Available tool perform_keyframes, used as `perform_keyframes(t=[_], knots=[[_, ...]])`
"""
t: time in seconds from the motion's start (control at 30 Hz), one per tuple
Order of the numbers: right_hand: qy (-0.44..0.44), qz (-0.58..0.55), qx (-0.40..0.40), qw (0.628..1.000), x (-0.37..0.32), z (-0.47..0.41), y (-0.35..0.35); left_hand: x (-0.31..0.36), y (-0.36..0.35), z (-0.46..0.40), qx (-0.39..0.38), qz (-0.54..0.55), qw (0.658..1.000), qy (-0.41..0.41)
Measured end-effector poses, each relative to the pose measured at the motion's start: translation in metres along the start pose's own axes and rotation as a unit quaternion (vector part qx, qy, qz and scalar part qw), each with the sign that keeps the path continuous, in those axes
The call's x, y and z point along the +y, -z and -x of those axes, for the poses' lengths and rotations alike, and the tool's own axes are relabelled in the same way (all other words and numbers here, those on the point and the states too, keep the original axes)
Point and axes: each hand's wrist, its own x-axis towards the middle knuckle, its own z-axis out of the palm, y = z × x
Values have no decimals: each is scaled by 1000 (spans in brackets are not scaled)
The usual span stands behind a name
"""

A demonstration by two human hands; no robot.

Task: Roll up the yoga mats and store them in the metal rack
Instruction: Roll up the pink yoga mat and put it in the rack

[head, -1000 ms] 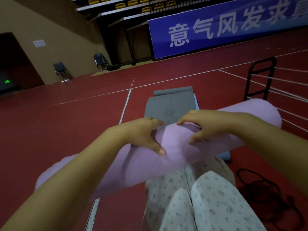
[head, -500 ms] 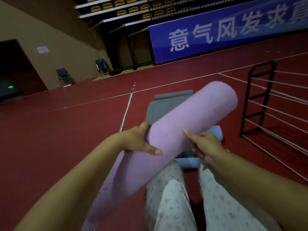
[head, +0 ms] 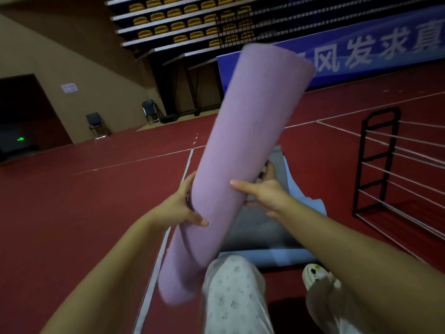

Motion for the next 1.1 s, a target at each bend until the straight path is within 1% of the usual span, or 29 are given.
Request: perform_keyframes(t=[0.07, 0.1, 0.17, 0.27, 0.33, 0.4, 0.47, 0.53, 0.57, 0.67, 0.73, 0.8, 0.83, 0.9, 0.93, 0.97, 1.03, 1.07, 1.1], knots=[[42, 53, -6, 998, -22, -12, 0, 13, 3, -19, -8, 31, 999, -40], [57, 80, -8, 995, -31, -19, 3, 23, 4, -27, 0, 60, 997, -51], [74, 129, -18, 989, -45, -25, 13, 42, 3, -38, 25, 155, 986, -65], [71, 183, -37, 980, -47, -24, 36, 68, -4, -42, 31, 315, 943, -101], [63, 216, -42, 973, -35, -16, 51, 78, -12, -41, 69, 376, 919, -92], [53, 236, -57, 969, -15, -6, 66, 81, -20, -40, 115, 408, 903, -66], [27, 255, -77, 963, 7, 5, 78, 77, -27, -42, 140, 401, 905, -38], [-26, 245, -97, 964, 22, 13, 84, 68, -33, -45, 141, 360, 922, 9], [-46, 218, -103, 969, 26, 14, 87, 62, -37, -46, 131, 336, 932, 37], [-87, 124, -72, 986, 19, 12, 79, 43, -46, -48, 88, 280, 951, 97], [-109, 100, -44, 988, 2, 6, 69, 41, -47, -47, 91, 276, 952, 102], [-78, 80, -37, 993, -24, 1, 60, 44, -46, -48, 110, 291, 945, 100], [-61, 78, -32, 995, -38, -1, 55, 45, -45, -49, 134, 293, 942, 89], [-29, 97, -34, 994, -66, -5, 46, 49, -44, -50, 189, 277, 941, 36], [-17, 123, -29, 992, -77, -6, 41, 53, -44, -48, 193, 263, 945, 8], [-3, 162, -19, 987, -85, -7, 36, 57, -45, -45, 176, 246, 953, -11], [40, 263, 9, 964, -87, -7, 30, 66, -50, -39, 148, 208, 966, -28], [66, 296, 22, 953, -83, -7, 30, 70, -53, -36, 152, 190, 969, -32], [86, 306, 35, 948, -77, -7, 31, 72, -55, -33, 162, 177, 970, -34]])
